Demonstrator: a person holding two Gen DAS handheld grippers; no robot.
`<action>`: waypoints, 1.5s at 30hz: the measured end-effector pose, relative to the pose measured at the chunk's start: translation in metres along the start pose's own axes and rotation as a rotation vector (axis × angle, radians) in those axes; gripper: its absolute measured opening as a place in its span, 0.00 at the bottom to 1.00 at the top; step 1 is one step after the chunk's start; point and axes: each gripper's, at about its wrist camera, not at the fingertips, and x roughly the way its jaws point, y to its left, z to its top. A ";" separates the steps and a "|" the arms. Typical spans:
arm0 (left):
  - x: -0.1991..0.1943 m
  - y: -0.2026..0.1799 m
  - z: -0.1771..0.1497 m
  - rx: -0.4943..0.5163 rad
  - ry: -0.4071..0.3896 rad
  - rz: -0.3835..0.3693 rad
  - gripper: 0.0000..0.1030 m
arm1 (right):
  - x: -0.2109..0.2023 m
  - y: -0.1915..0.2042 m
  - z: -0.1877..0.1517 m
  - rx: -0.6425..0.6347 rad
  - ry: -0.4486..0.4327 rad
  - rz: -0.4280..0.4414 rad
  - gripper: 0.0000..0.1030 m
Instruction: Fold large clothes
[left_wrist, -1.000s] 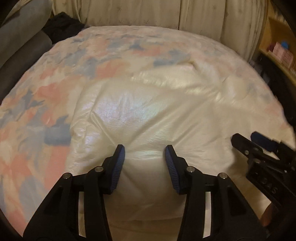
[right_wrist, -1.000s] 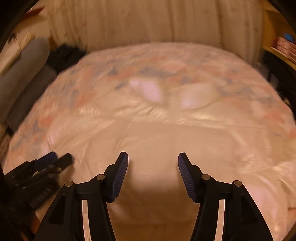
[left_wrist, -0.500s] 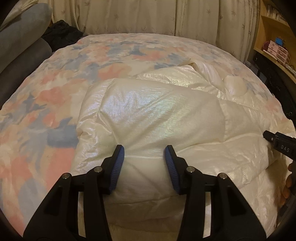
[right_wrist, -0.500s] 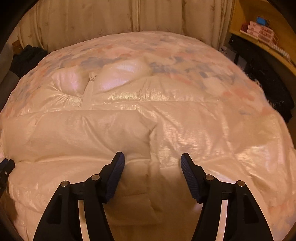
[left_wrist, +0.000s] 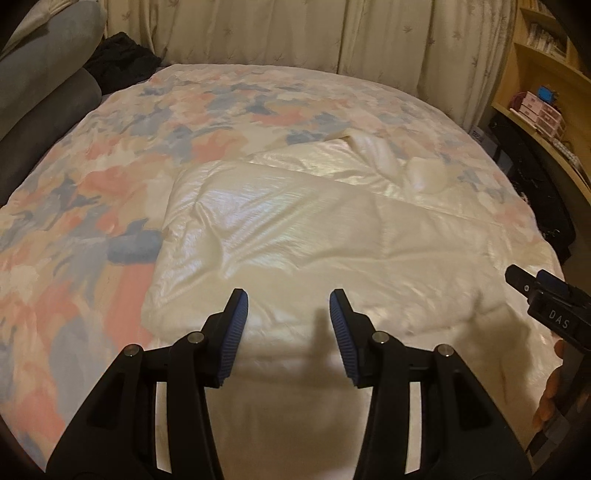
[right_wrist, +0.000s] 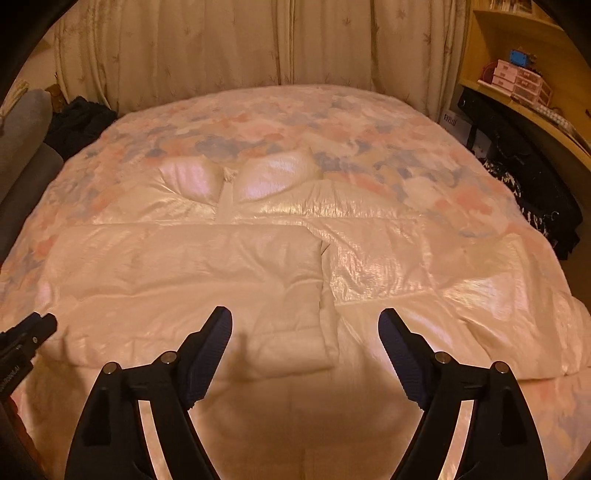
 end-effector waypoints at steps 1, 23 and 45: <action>-0.004 -0.002 -0.002 0.002 0.000 -0.004 0.42 | -0.004 -0.002 -0.001 0.003 0.001 0.003 0.80; -0.134 -0.103 -0.078 0.130 0.010 -0.137 0.42 | -0.171 -0.084 -0.109 0.058 -0.043 0.067 0.80; -0.163 -0.270 -0.054 0.336 -0.066 -0.268 0.45 | -0.226 -0.258 -0.138 0.197 -0.111 -0.102 0.80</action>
